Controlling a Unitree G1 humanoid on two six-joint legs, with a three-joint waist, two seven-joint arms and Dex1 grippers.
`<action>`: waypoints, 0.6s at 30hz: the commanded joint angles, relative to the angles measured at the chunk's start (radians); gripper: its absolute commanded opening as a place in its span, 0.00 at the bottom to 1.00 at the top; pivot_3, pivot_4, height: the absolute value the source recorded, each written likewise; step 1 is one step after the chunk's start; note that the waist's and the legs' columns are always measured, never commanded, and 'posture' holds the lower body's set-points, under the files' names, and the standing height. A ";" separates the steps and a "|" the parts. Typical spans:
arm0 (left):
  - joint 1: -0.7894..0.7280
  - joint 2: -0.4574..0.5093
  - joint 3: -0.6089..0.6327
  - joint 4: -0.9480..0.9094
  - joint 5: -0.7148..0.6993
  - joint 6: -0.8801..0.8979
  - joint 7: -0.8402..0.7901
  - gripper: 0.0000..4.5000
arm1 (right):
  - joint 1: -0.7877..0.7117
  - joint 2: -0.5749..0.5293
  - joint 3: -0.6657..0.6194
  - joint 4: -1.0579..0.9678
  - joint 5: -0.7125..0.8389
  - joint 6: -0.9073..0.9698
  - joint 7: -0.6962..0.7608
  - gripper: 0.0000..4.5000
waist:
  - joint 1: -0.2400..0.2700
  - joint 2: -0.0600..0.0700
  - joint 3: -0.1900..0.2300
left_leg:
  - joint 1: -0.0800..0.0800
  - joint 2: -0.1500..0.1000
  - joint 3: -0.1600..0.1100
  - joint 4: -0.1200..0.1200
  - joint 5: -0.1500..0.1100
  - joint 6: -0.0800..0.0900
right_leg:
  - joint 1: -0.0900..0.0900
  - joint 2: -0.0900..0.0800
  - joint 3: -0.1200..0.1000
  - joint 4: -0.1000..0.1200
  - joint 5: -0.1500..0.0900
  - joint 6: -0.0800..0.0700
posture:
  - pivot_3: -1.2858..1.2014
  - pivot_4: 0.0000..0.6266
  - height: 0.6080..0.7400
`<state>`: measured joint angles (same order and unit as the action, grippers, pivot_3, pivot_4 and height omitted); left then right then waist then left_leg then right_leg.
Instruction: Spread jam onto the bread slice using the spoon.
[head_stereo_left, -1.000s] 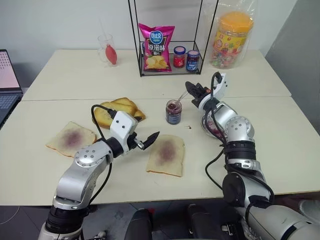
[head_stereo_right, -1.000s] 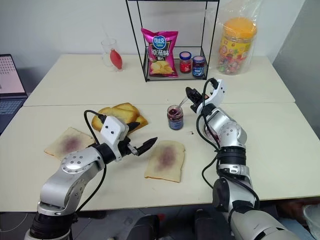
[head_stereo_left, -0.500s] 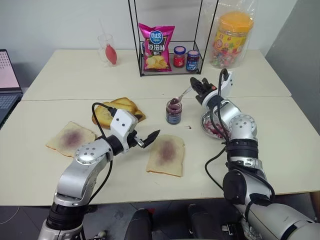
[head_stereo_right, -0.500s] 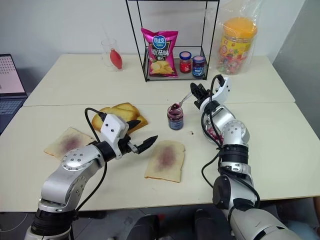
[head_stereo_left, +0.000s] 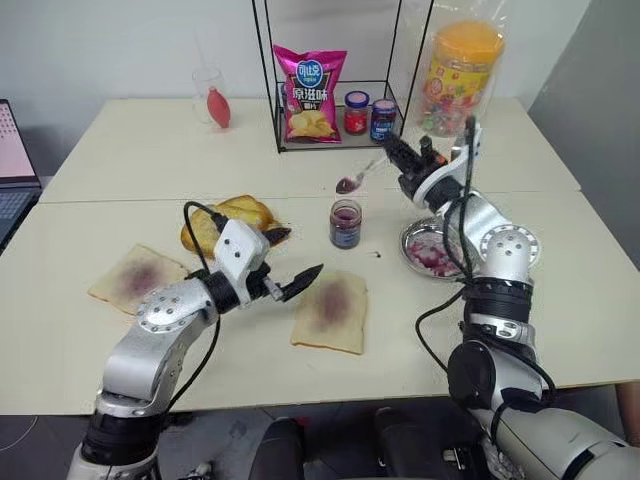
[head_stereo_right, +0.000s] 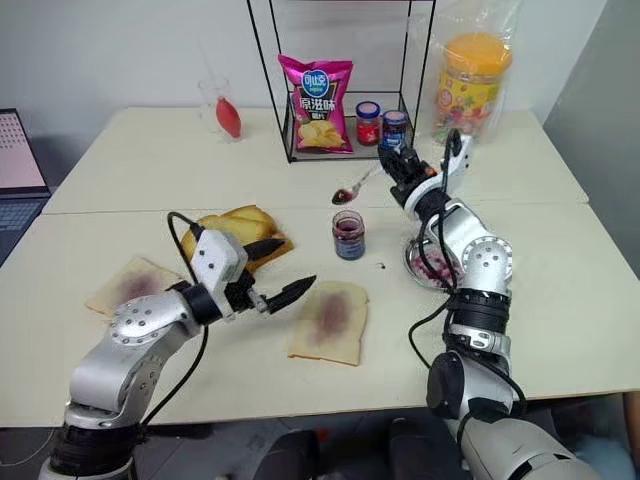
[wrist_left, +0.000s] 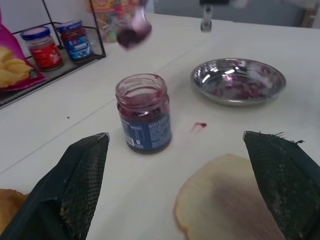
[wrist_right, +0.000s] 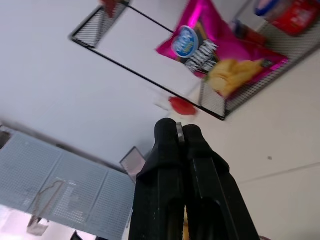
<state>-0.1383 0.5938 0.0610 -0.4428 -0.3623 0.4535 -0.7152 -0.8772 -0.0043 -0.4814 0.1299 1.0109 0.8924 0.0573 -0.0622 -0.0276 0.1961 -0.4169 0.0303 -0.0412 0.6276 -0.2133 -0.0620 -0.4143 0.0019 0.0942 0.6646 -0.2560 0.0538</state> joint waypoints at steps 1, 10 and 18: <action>0.112 0.075 0.078 -0.073 -0.025 -0.057 -0.085 1.00 | 0.067 -0.013 0.070 -0.183 0.084 0.106 -0.022 0.00 | -0.002 0.000 0.000 | 0.000 0.000 0.000 0.000 0.000 0.000 | 0.000 0.000 0.000 0.000 0.000 0.000 | 0.52 0.24 1.00; 0.340 0.127 0.133 -0.060 0.027 -0.213 -0.146 1.00 | 0.284 -0.060 0.341 -0.409 0.002 0.132 0.083 0.00 | -0.012 0.000 0.000 | 0.000 0.000 0.001 0.001 0.000 0.000 | -0.001 0.000 0.001 0.000 -0.004 -0.001 | 0.52 0.24 1.00; 0.386 0.125 0.091 -0.067 0.055 -0.269 -0.151 1.00 | 0.398 -0.112 0.563 -0.443 -0.197 0.008 0.199 0.00 | -0.013 -0.001 -0.001 | 0.000 0.001 0.002 0.001 0.000 0.000 | -0.001 0.000 0.001 0.000 -0.004 0.001 | 0.52 0.24 1.00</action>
<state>0.2519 0.7192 0.1602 -0.4791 -0.3106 0.2084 -0.8656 -0.4808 -0.1187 0.0453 -0.2586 0.8495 0.9572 0.2201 -0.0755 -0.0286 0.1955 -0.4170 0.0312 -0.0397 0.6282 -0.2130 -0.0619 -0.4158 0.0018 0.0955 0.6649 -0.2595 0.0545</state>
